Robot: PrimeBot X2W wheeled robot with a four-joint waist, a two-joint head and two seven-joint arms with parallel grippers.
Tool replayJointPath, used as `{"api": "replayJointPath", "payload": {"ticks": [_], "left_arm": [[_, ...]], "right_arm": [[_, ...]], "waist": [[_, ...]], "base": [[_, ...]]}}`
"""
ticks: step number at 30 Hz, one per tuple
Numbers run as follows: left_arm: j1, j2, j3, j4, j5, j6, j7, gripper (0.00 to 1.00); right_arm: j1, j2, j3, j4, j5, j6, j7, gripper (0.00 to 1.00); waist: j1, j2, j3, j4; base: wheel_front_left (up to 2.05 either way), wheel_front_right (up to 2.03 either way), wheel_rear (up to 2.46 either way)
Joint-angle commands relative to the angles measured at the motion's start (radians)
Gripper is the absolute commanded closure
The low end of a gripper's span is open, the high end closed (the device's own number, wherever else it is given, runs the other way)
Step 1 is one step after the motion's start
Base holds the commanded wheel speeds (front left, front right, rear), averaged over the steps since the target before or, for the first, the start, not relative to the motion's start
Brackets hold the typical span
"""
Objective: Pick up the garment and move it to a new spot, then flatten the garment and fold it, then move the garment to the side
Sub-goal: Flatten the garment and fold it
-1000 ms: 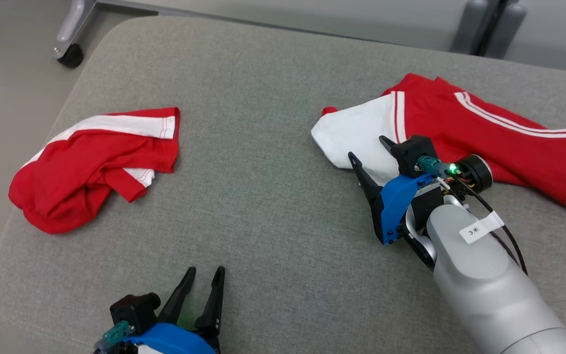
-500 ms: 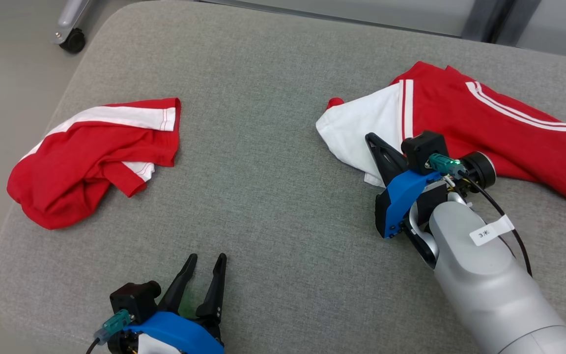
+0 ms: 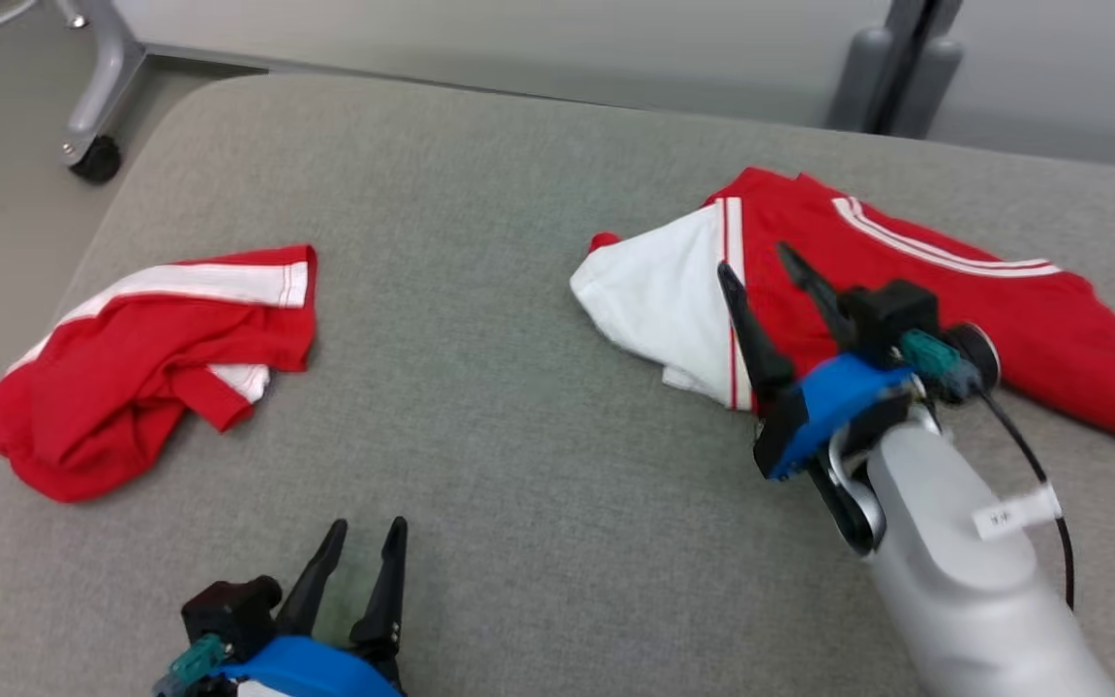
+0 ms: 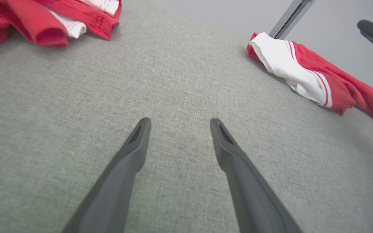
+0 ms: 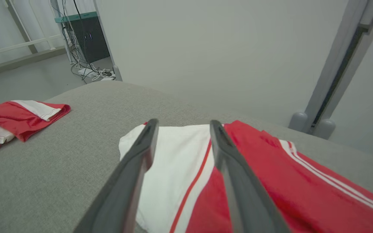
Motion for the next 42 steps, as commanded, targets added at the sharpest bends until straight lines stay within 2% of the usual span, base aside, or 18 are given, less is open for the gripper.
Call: {"api": "replayJointPath", "payload": {"ticks": [1,7,12,15,22,27,35,42], "left_arm": [[0.017,0.005,0.022,-0.003,0.023,-0.001,0.0,0.0],[0.078,-0.016,0.12,-0.007,0.115,-0.001,0.0,0.0],[0.134,-0.052,0.209,-0.01,0.165,-0.001,0.0,0.0],[0.165,-0.071,0.229,-0.008,0.197,-0.001,0.0,0.0],[0.187,-0.091,0.244,-0.003,0.23,-0.001,0.0,0.0],[0.132,-0.097,0.234,-0.018,0.205,-0.001,0.0,0.0],[-0.098,-0.01,0.148,0.019,0.09,-0.001,0.0,0.0],[-0.299,0.091,0.004,0.142,-0.095,-0.001,0.0,0.0]], "right_arm": [[0.068,-0.004,-0.03,-0.054,-0.006,0.0,-0.004,0.0],[0.324,-0.003,-0.168,-0.255,-0.03,0.0,-0.004,0.0],[0.517,-0.002,-0.238,-0.342,-0.055,0.0,-0.004,0.0],[0.602,-0.002,-0.272,-0.36,-0.045,0.0,-0.004,0.0],[0.69,-0.002,-0.279,-0.37,-0.022,0.0,-0.004,0.0],[0.664,-0.003,-0.262,-0.382,-0.014,0.0,-0.004,0.0],[0.584,-0.003,-0.205,-0.439,-0.005,0.0,-0.004,0.0],[0.546,-0.003,-0.187,-0.475,0.001,0.0,-0.005,0.0]], "waist": [[-0.0001,0.0,-0.054,-0.049],[-0.0001,0.0,-0.147,-0.142],[-0.0001,0.0,-0.198,-0.206],[-0.0001,0.0,-0.218,-0.228],[-0.0001,0.0,-0.231,-0.256],[-0.0001,0.0,-0.199,-0.275],[-0.0001,0.0,-0.058,-0.33],[-0.0001,0.0,0.055,-0.386]], "base": [[0.0,0.0,0.0],[0.0,0.0,0.0],[0.0,0.0,0.0],[0.0,0.0,0.0],[0.0,0.0,0.0],[0.0,0.0,0.0],[0.0,0.0,0.0],[0.0,0.0,0.0]]}}
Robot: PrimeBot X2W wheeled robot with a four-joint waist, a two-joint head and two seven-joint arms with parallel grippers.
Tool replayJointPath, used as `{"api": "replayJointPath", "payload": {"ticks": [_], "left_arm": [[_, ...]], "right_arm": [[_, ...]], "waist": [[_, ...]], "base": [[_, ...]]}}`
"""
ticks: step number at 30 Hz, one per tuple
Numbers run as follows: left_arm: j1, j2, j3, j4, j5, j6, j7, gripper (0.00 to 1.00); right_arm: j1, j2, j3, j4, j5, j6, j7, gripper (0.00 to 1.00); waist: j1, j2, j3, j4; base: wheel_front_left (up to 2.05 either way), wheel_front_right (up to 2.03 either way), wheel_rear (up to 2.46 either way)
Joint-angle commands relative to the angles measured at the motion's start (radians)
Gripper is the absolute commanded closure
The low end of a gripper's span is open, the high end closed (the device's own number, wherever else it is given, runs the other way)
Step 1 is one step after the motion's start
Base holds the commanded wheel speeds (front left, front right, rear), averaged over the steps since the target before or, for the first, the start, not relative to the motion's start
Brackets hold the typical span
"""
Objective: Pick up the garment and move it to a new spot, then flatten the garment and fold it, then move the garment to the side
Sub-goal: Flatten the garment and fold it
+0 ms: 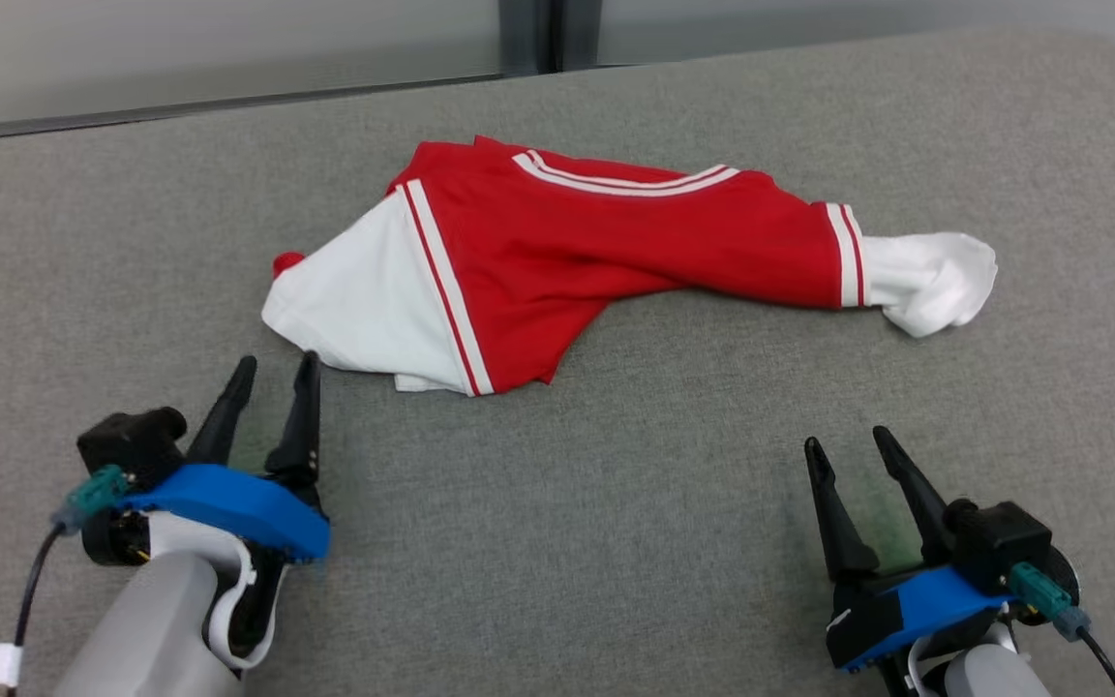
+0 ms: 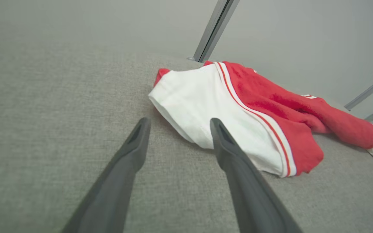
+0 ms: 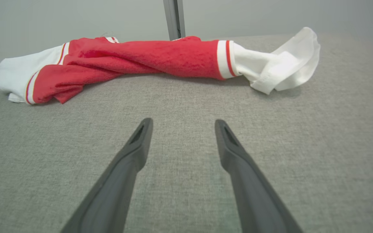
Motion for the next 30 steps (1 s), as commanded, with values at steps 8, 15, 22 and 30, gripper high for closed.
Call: {"api": "replayJointPath", "payload": {"ticks": [8,15,22,30], "left_arm": [[-0.092,0.085,-0.129,0.032,-0.191,-0.001,0.001,0.0],[-0.119,0.135,-0.227,-0.02,-0.259,-0.002,0.001,0.0],[-0.14,0.162,-0.203,-0.059,-0.224,-0.001,0.0,1.0],[-0.108,0.135,-0.154,-0.121,-0.08,-0.001,-0.001,1.0]], "right_arm": [[-0.019,-0.002,-0.003,-0.036,0.014,0.0,-0.003,0.0],[-0.032,-0.002,0.014,-0.033,0.017,0.0,-0.003,0.0],[-0.043,-0.002,0.028,-0.024,0.017,0.0,-0.003,0.0],[-0.015,-0.002,-0.002,0.003,0.011,0.0,-0.003,0.0]], "waist": [[-0.0003,0.0,0.069,-0.036],[-0.0003,0.0,0.086,-0.05],[-0.0003,0.0,0.091,-0.057],[-0.0003,0.0,0.042,-0.034]], "base": [[0.0,0.0,0.0],[0.0,0.0,0.0],[0.0,0.0,0.0],[0.0,0.0,0.0]]}}
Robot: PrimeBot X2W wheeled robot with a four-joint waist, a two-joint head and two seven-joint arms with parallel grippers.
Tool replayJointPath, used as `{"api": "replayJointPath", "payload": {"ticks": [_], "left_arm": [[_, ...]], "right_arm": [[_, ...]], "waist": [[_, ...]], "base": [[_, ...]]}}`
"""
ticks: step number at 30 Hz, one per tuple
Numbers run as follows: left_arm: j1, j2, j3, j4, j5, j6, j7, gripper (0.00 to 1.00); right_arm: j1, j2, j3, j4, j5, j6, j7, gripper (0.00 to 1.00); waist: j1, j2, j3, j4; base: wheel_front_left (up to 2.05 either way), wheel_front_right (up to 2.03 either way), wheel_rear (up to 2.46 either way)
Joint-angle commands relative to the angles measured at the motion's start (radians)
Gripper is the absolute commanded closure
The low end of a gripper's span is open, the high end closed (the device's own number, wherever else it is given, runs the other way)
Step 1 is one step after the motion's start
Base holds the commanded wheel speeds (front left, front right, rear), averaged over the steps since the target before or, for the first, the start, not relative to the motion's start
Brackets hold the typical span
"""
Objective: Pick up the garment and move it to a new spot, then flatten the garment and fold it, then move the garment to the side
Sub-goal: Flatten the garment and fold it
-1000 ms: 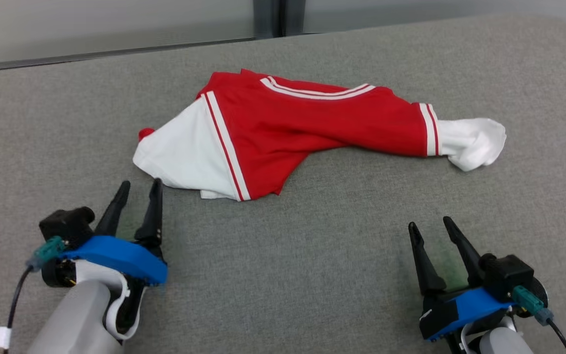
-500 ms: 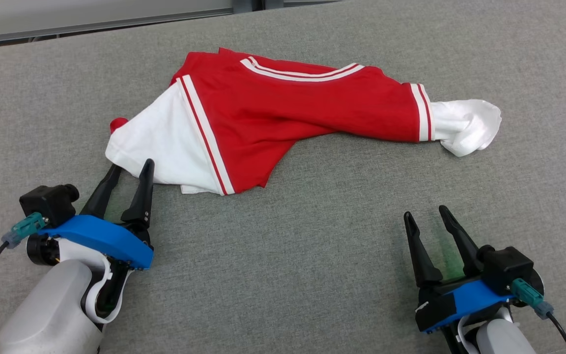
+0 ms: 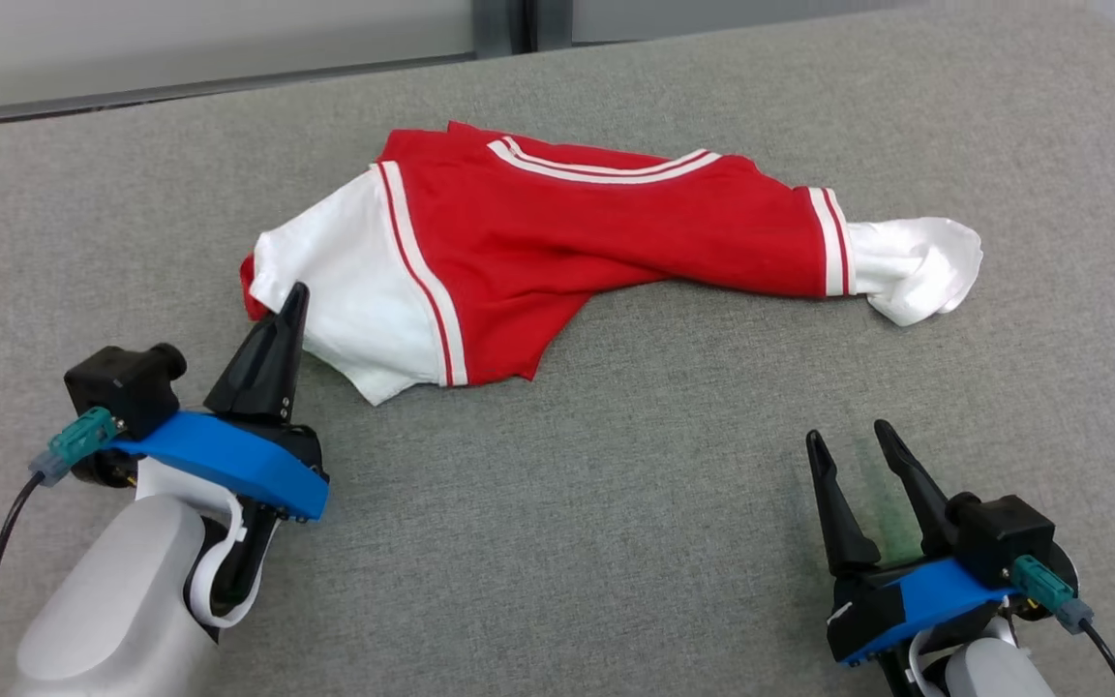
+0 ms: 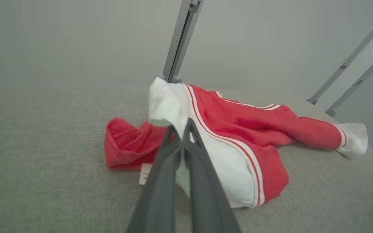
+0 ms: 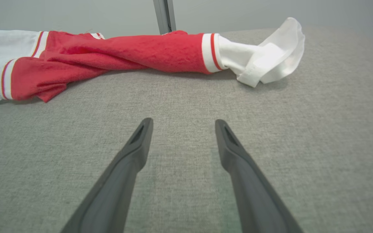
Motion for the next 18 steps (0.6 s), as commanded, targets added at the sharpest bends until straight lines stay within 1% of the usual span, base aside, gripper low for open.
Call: {"api": "replayJointPath", "payload": {"ticks": [1,6,9,12,16,17,18], "left_arm": [[-0.009,-0.001,0.013,-0.022,0.025,-0.001,0.0,1.0],[-0.017,-0.029,0.04,-0.112,0.118,-0.001,0.0,1.0],[-0.027,-0.046,0.017,-0.173,0.172,-0.001,0.0,1.0],[-0.031,-0.063,-0.056,-0.224,0.209,-0.001,0.0,1.0],[-0.032,-0.08,-0.21,-0.253,0.211,-0.001,0.0,1.0],[-0.026,-0.085,-0.253,-0.243,0.203,0.0,0.0,0.97],[-0.021,-0.088,-0.287,-0.232,0.198,0.0,0.0,0.64]], "right_arm": [[0.007,-0.002,-0.005,0.009,-0.003,0.0,-0.003,0.0],[0.011,-0.002,0.004,0.034,0.013,0.0,-0.003,0.0],[0.011,-0.002,0.017,0.041,0.023,0.0,-0.003,0.0],[0.019,-0.002,0.019,0.045,0.029,0.0,-0.003,0.0],[0.028,-0.002,0.014,0.049,0.022,0.0,-0.003,0.0],[0.034,-0.002,0.013,0.049,0.021,0.0,-0.003,0.0],[0.038,-0.002,0.011,0.049,0.019,0.0,-0.003,0.0]], "waist": [[-0.0001,0.0,-0.013,0.005],[-0.0001,0.0,-0.069,0.01],[-0.0001,0.0,-0.099,-0.005],[-0.0001,0.0,-0.118,-0.028],[-0.0001,0.0,-0.129,-0.057],[-0.0001,0.0,-0.131,-0.064],[-0.0001,0.0,-0.131,-0.071]], "base": [[0.0,0.0,0.0],[0.0,0.0,0.0],[0.0,0.0,0.0],[0.0,0.0,0.0],[0.0,0.0,0.0],[0.0,0.0,0.0],[0.0,0.0,0.0]]}}
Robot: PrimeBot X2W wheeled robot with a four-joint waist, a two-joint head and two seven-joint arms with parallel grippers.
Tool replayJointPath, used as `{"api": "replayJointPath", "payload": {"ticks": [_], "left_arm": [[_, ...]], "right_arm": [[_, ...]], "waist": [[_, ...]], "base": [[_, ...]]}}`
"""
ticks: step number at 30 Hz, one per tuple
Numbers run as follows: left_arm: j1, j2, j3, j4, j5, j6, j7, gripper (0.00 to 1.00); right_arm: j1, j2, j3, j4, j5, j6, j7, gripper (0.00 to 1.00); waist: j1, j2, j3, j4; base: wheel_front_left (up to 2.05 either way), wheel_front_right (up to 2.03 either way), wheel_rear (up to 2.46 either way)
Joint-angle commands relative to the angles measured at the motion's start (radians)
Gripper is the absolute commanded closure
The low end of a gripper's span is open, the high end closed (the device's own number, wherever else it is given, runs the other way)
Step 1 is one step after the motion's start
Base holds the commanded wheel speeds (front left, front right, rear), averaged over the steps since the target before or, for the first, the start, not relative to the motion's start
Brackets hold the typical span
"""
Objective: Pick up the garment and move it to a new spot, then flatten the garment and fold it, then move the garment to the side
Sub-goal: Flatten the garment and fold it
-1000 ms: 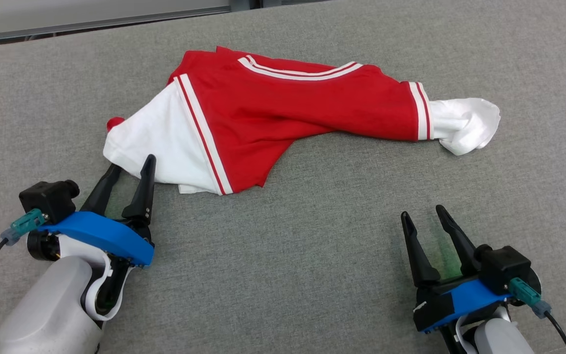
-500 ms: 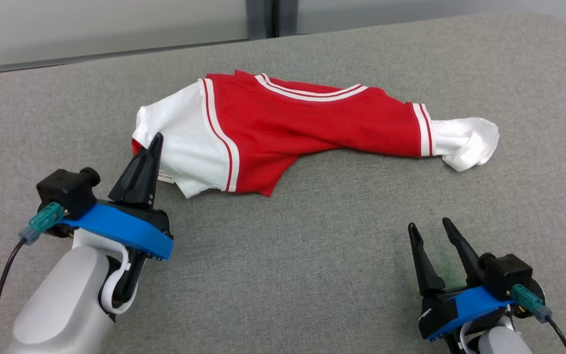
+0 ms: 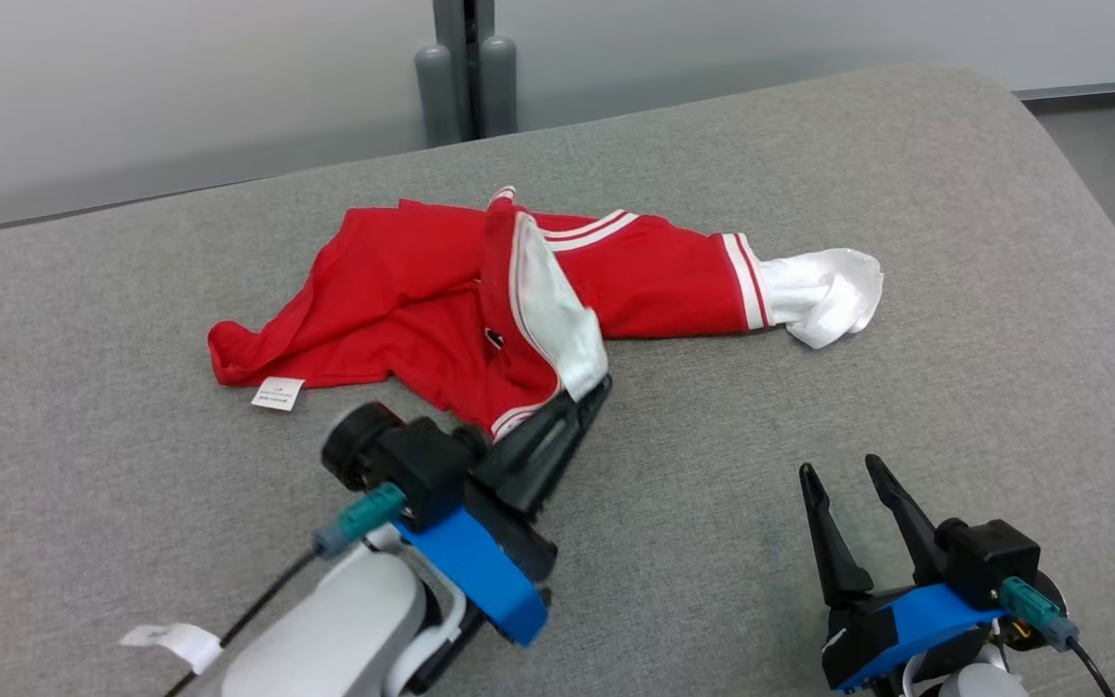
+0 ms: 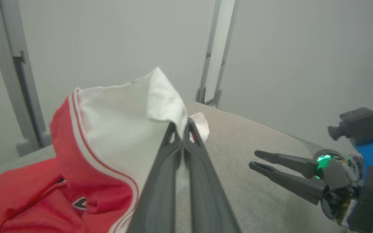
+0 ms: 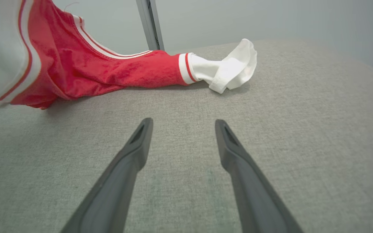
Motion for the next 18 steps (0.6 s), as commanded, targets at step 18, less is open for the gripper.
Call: {"api": "replayJointPath", "payload": {"ticks": [18], "left_arm": [[0.104,0.012,-0.003,0.147,-0.099,0.001,0.0,0.0]], "right_arm": [[-0.026,-0.002,-0.01,0.003,0.005,0.0,-0.003,0.0]], "waist": [[0.0001,0.0,-0.031,0.08]], "base": [[0.0,0.0,0.0]]}}
